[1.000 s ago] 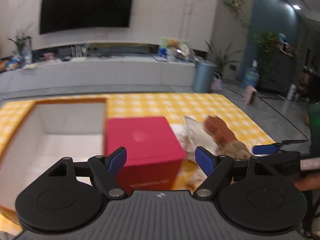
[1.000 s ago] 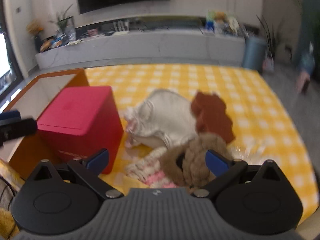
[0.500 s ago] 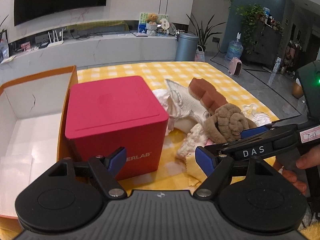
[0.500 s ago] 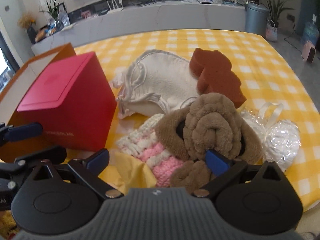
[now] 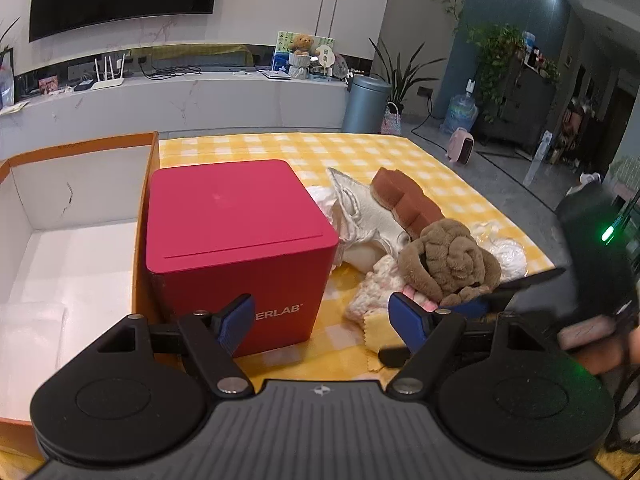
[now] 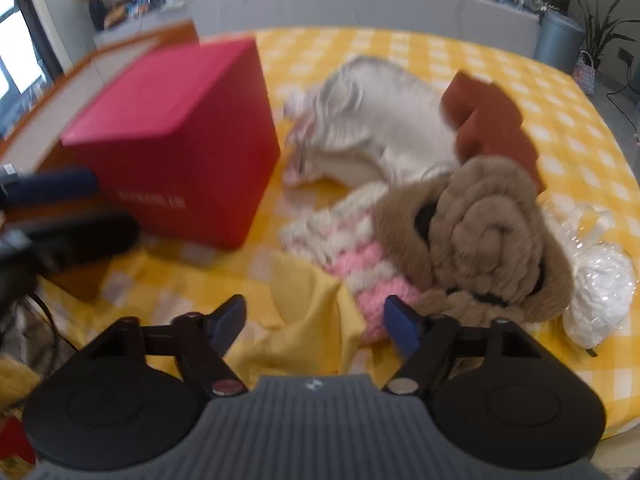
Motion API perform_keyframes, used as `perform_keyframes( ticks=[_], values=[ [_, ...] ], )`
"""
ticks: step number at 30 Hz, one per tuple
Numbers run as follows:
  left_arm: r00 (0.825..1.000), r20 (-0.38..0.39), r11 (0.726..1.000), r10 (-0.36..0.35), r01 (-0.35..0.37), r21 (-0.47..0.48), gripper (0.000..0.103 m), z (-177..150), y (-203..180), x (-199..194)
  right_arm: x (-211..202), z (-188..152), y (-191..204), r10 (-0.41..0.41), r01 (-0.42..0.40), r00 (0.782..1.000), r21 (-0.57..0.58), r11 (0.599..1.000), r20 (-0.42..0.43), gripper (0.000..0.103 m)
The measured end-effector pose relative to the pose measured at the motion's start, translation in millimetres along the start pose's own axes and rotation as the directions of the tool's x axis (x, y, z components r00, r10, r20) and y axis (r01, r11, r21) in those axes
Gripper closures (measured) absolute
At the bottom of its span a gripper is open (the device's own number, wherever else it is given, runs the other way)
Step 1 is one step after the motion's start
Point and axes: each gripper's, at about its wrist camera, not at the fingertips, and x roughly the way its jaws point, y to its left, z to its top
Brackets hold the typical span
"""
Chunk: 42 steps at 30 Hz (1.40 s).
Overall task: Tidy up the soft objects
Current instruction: 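Grasp the yellow cloth with the right tool, then lift the yellow cloth with the right tool while the left tool approaches the pink crocheted pouch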
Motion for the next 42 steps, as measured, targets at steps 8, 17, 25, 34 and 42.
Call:
perform_keyframes(
  ticks=[8,17,25,34,42],
  values=[
    [1.000,-0.003,1.000,-0.001,0.001,-0.005,0.013,0,0,2,15,-8,29,-0.159,0.153,0.987,-0.161,0.975,-0.024,0.047],
    [1.000,0.016,0.999,-0.010,0.011,-0.035,0.013,-1,6,1,-8,-16,34,-0.183,0.191,0.982,-0.196,0.962,0.056,0.097],
    [1.000,0.006,0.998,-0.008,0.008,-0.061,0.013,0,11,1,-25,-13,39,0.054,-0.043,0.996,-0.148,0.988,0.065,0.098],
    [1.000,0.007,0.998,-0.006,0.006,-0.066,0.013,0,12,2,9,-9,54,0.048,-0.054,0.998,-0.177,0.983,-0.037,0.098],
    [1.000,0.012,1.000,0.000,0.000,-0.016,0.013,1,3,2,-29,0,24,0.031,-0.026,0.995,-0.058,0.998,0.097,0.099]
  ],
)
